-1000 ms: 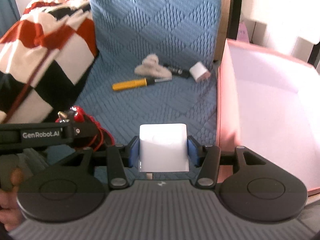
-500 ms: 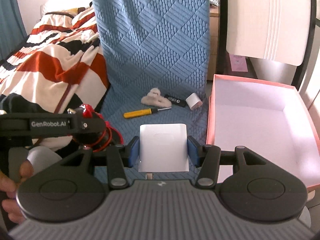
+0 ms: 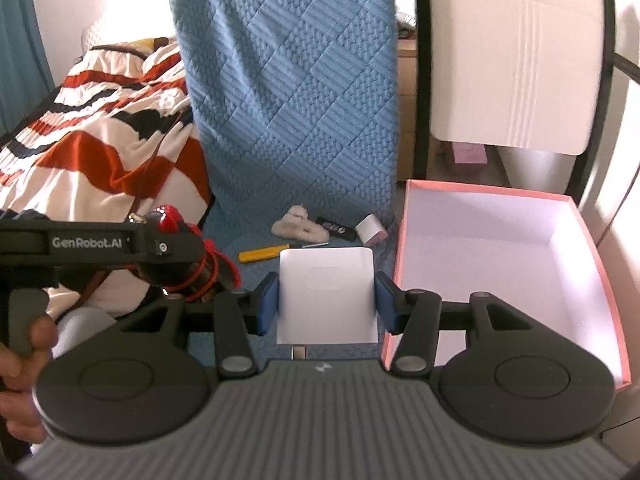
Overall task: Organize rigid objects
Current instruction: 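Lift the white charger and red-black toy and carry both toward the pink box, then lower the red-black toy into the box and open the left gripper while the right gripper releases the charger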
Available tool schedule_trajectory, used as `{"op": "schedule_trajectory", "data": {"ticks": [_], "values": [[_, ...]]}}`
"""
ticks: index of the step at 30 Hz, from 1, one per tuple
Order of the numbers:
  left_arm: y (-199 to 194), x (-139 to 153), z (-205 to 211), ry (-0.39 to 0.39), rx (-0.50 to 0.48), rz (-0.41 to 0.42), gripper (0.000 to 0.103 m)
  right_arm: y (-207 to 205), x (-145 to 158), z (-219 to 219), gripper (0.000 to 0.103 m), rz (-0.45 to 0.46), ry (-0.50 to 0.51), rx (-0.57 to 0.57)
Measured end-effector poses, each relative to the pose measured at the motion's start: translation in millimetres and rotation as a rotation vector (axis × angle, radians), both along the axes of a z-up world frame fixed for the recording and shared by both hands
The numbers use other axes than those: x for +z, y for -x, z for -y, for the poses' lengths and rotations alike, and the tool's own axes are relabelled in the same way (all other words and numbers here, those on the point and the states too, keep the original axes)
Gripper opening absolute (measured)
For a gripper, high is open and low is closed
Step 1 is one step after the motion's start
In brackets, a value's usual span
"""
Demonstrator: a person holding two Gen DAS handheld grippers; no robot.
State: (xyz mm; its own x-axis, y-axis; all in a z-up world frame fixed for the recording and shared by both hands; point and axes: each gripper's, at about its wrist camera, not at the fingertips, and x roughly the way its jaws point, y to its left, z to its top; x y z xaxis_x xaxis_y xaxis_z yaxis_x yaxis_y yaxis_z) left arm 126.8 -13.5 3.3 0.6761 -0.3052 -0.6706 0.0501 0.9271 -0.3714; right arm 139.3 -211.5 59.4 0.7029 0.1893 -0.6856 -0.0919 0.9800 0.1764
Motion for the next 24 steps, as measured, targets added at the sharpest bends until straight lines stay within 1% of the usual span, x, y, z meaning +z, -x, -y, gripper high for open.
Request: {"op": "schedule_trajectory", "data": {"ticks": [6,8,11,16,24], "values": [[0,-1,43,-0.005,-0.039,0.010,0.064,11,4,33,0.053,0.030,-0.005,-0.038],[2,-2,59,0.005,-0.035,0.018,0.064,15,3,48,0.053,0.032,-0.006,-0.050],[2,-1,80,0.024,-0.027,0.025,0.064,22,5,73,0.053,0.038,-0.035,-0.079],[1,2,116,0.009,-0.041,0.033,0.064,32,2,109,0.053,0.047,-0.017,-0.108],[-8,4,151,0.028,-0.050,0.044,0.064,37,-9,151,0.053,0.041,-0.005,-0.138]]}}
